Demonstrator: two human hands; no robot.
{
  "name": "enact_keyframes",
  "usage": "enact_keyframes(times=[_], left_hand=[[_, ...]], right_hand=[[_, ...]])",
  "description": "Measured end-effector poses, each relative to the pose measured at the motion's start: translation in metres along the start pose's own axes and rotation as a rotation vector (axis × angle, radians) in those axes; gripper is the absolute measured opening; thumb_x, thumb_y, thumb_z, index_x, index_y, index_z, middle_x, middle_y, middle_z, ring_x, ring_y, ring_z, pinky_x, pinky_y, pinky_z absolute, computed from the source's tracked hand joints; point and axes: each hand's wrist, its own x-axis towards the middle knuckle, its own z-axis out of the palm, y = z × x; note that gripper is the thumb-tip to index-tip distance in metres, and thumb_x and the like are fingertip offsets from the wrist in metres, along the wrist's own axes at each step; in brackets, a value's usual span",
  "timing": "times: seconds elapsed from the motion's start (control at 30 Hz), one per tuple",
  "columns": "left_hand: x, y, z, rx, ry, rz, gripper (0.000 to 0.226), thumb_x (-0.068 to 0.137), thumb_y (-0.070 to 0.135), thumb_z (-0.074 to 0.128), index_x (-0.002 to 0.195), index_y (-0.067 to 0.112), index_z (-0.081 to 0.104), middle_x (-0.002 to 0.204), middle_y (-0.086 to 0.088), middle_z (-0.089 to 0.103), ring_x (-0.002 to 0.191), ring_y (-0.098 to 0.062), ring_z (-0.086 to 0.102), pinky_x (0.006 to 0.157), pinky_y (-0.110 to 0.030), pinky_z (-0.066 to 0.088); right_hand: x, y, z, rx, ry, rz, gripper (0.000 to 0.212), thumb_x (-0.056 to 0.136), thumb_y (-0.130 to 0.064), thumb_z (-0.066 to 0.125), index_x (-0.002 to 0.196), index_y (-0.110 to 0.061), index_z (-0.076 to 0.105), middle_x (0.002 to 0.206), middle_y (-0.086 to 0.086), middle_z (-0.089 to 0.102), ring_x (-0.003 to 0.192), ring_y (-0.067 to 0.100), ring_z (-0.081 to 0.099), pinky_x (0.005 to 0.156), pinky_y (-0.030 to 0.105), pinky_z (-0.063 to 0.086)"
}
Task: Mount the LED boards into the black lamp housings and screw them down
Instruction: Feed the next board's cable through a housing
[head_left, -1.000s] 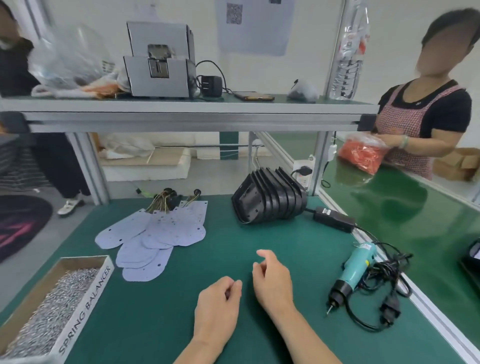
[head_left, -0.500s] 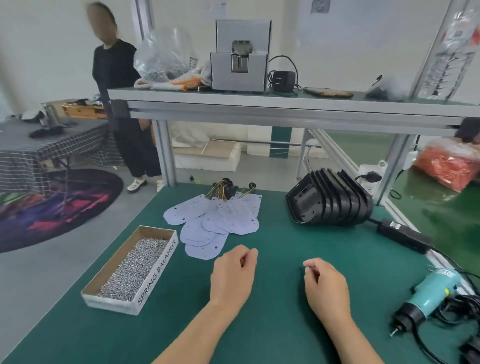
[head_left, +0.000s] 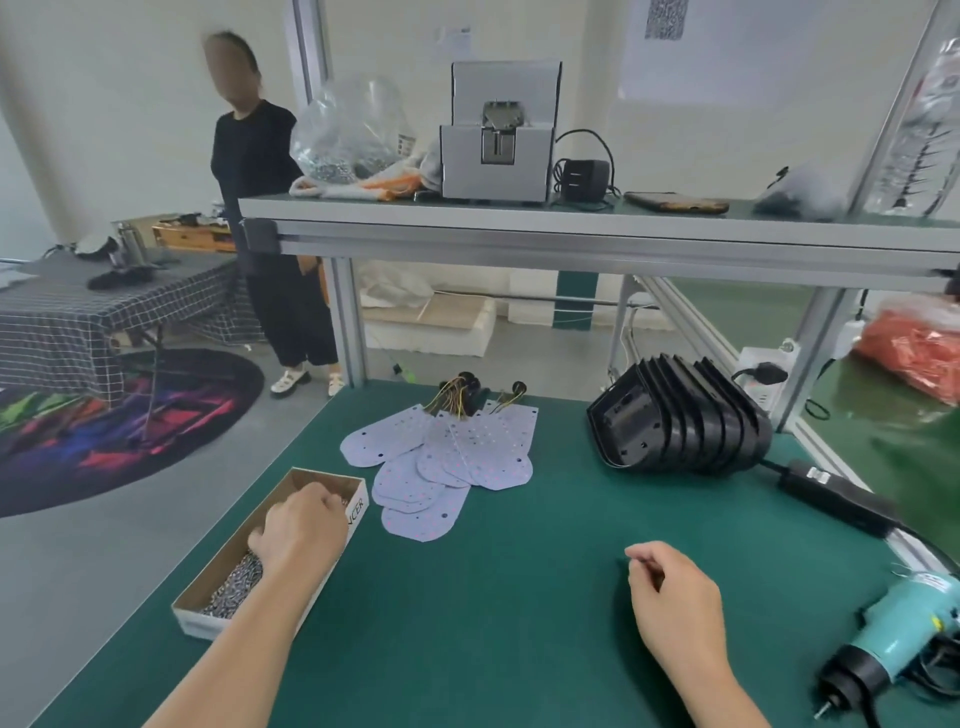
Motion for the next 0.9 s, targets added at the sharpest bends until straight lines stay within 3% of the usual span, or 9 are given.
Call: enact_keyframes(times=[0.13, 0.3, 0.43, 0.6, 0.77, 0.9], left_hand=[[0.001, 0.007, 0.006, 0.052, 0.134, 0.08, 0.033, 0.093, 0.02, 0.038, 0.064, 0.019, 0.055, 0.071, 0.003, 0.061, 0.085, -0.027, 0.052, 0.09, -0.042, 0.033], [0.017, 0.047, 0.012, -0.062, 0.16, 0.204, 0.029, 0.088, 0.012, 0.046, 0.06, 0.013, 0.052, 0.062, -0.001, 0.059, 0.077, -0.031, 0.049, 0.081, -0.04, 0.037], [0.052, 0.086, 0.027, -0.139, 0.047, 0.245, 0.02, 0.088, 0.012, 0.049, 0.075, 0.008, 0.063, 0.073, -0.006, 0.067, 0.079, -0.032, 0.061, 0.077, -0.039, 0.051], [0.11, 0.113, 0.047, 0.02, -0.15, 0.178, 0.01, 0.087, 0.016, 0.046, 0.094, 0.019, 0.053, 0.105, -0.004, 0.06, 0.095, -0.032, 0.06, 0.086, -0.043, 0.053], [0.152, 0.116, 0.063, 0.264, -0.306, 0.144, 0.047, 0.086, 0.038, 0.053, 0.128, 0.018, 0.051, 0.135, -0.005, 0.048, 0.123, -0.03, 0.049, 0.103, -0.046, 0.039], [0.171, 0.116, 0.061, 0.353, -0.352, 0.103, 0.075, 0.07, 0.067, 0.062, 0.127, 0.019, 0.052, 0.136, -0.009, 0.047, 0.128, -0.033, 0.045, 0.107, -0.047, 0.039]], right_hand=[[0.027, -0.006, -0.007, 0.023, 0.023, 0.024, 0.012, 0.094, -0.015, 0.062, 0.091, -0.025, 0.067, 0.091, -0.015, 0.066, 0.087, 0.004, 0.059, 0.08, 0.029, 0.042], [0.082, -0.018, -0.016, 0.032, 0.051, 0.159, 0.018, 0.096, -0.033, 0.06, 0.084, -0.02, 0.065, 0.083, -0.004, 0.07, 0.086, 0.023, 0.066, 0.083, 0.037, 0.05], [0.113, -0.023, -0.014, 0.079, 0.045, 0.316, 0.041, 0.093, -0.054, 0.058, 0.079, -0.016, 0.064, 0.053, -0.008, 0.069, 0.071, 0.013, 0.069, 0.078, 0.036, 0.053], [0.137, -0.022, 0.002, 0.11, -0.018, 0.421, 0.065, 0.089, -0.07, 0.052, 0.065, -0.013, 0.072, 0.052, -0.004, 0.069, 0.072, 0.018, 0.07, 0.076, 0.038, 0.056], [0.147, -0.018, 0.018, 0.147, 0.003, 0.455, 0.054, 0.092, -0.057, 0.058, 0.069, -0.011, 0.072, 0.053, -0.002, 0.07, 0.052, 0.01, 0.07, 0.071, 0.039, 0.059], [0.145, -0.019, 0.023, 0.131, 0.029, 0.45, 0.044, 0.096, -0.041, 0.055, 0.069, -0.011, 0.071, 0.052, -0.003, 0.069, 0.054, 0.012, 0.071, 0.073, 0.041, 0.06]])
